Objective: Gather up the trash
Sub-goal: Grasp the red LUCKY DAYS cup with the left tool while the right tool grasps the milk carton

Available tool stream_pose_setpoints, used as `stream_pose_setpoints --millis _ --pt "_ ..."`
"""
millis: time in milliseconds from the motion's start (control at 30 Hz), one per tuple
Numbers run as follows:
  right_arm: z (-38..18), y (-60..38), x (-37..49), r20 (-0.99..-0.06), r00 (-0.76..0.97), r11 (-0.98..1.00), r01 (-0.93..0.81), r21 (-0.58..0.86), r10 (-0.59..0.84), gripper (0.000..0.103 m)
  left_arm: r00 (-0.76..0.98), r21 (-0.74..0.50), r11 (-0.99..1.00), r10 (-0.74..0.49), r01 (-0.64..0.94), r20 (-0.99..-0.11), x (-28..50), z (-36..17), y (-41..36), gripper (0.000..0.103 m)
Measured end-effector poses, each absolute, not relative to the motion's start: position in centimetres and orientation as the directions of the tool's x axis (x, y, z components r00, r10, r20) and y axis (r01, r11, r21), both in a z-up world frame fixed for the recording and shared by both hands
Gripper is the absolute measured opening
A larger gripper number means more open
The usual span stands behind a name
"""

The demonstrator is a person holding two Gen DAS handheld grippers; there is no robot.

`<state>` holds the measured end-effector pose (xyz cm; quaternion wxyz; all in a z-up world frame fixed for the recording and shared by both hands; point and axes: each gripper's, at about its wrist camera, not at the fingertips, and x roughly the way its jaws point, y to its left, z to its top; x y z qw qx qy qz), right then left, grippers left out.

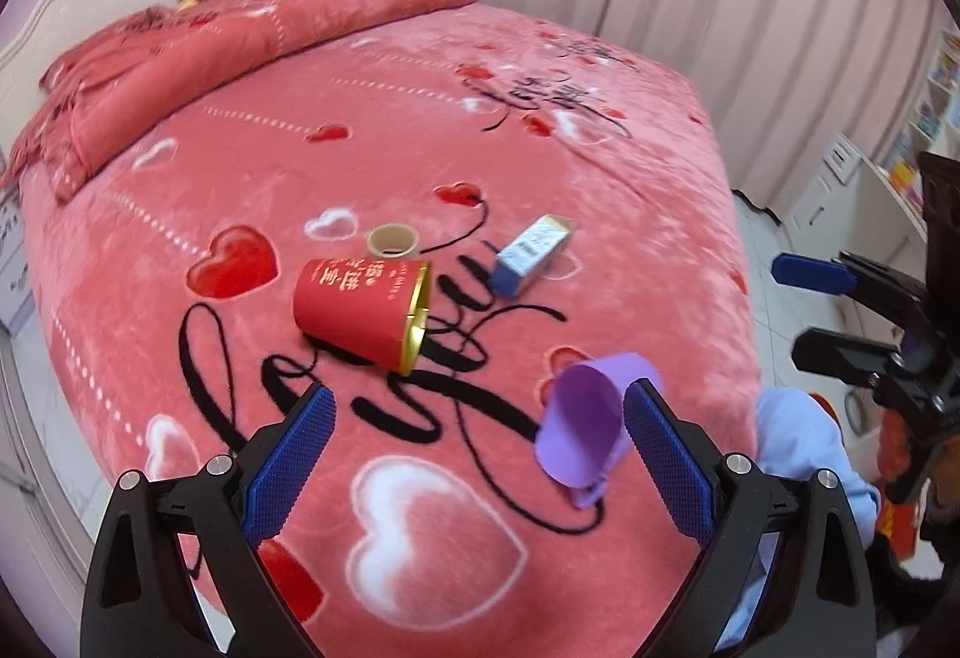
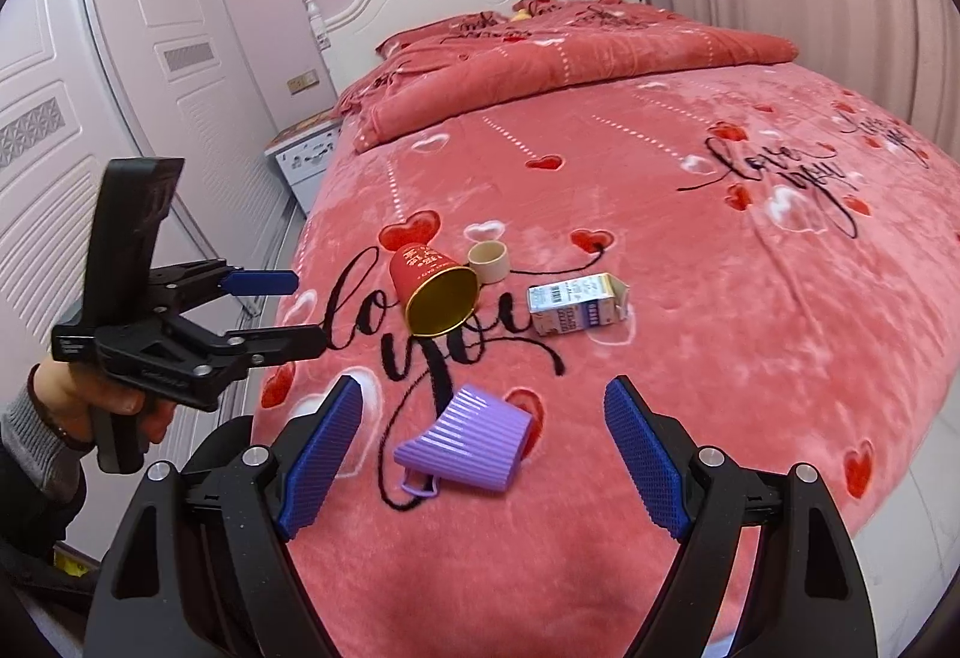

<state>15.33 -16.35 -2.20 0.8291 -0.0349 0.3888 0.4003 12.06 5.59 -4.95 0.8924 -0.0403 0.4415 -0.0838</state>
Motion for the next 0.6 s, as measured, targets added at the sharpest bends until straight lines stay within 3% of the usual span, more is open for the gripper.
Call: stream_pose_setpoints --millis 600 --pt "-6.8 -13.3 21.5 -0.714 0.287 0.651 -0.696 0.302 0.638 0.082 0.563 -0.159 0.984 -0.083 -0.086 -0.822 18.7 -11.2 8.4 0.095"
